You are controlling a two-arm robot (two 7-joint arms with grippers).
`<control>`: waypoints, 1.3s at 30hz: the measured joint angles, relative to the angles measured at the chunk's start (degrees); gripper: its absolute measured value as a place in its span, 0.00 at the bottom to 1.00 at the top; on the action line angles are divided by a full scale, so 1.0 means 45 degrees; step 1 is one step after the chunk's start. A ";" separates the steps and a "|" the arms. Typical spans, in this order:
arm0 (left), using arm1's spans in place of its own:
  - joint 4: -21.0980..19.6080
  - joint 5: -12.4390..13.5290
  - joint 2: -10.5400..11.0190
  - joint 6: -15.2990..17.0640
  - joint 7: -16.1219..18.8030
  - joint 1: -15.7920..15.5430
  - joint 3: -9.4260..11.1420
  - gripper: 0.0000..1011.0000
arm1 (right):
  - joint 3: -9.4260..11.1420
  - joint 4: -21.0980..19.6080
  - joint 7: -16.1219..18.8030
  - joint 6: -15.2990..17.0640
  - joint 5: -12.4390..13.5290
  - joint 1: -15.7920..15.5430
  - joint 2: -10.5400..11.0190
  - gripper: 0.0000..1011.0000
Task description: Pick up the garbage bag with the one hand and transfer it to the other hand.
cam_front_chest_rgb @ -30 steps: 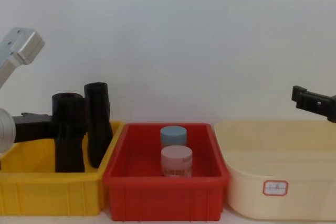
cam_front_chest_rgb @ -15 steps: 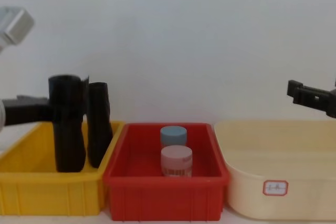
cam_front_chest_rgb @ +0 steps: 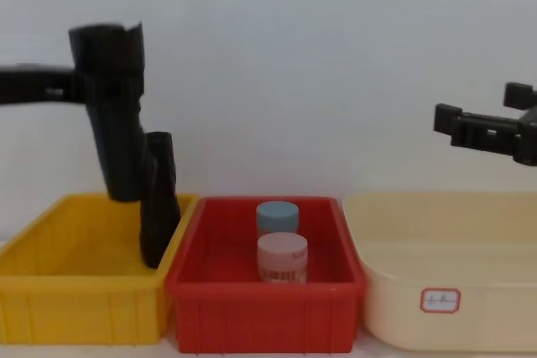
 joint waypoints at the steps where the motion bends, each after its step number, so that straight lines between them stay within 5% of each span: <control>1: -0.0078 -0.0086 0.0046 0.0032 -0.0104 -0.0012 -0.0024 0.51 | -0.0017 -0.0050 0.0142 0.0017 0.0030 0.0021 0.0081 0.99; 11: -0.0724 -0.1206 0.0484 0.0908 -0.1457 -0.0342 -0.0029 0.51 | -0.0325 -0.0505 0.1641 0.0203 0.0315 0.0364 0.0961 0.99; 20: -0.0888 -0.1958 0.0608 0.1826 -0.2607 -0.0850 0.0548 0.51 | -0.0824 -0.0694 0.3071 0.0516 0.0574 0.0972 0.1701 0.99; 28: -0.0888 -0.2132 0.0499 0.2138 -0.3173 -0.1230 0.1156 0.51 | -0.1290 -0.0570 0.4106 0.0941 0.0856 0.1570 0.2091 0.99; 39: -0.0722 -0.2172 0.0412 0.2013 -0.4110 -0.1695 0.1962 0.51 | -0.1634 -0.0144 0.4414 0.1565 0.1192 0.2031 0.2126 0.99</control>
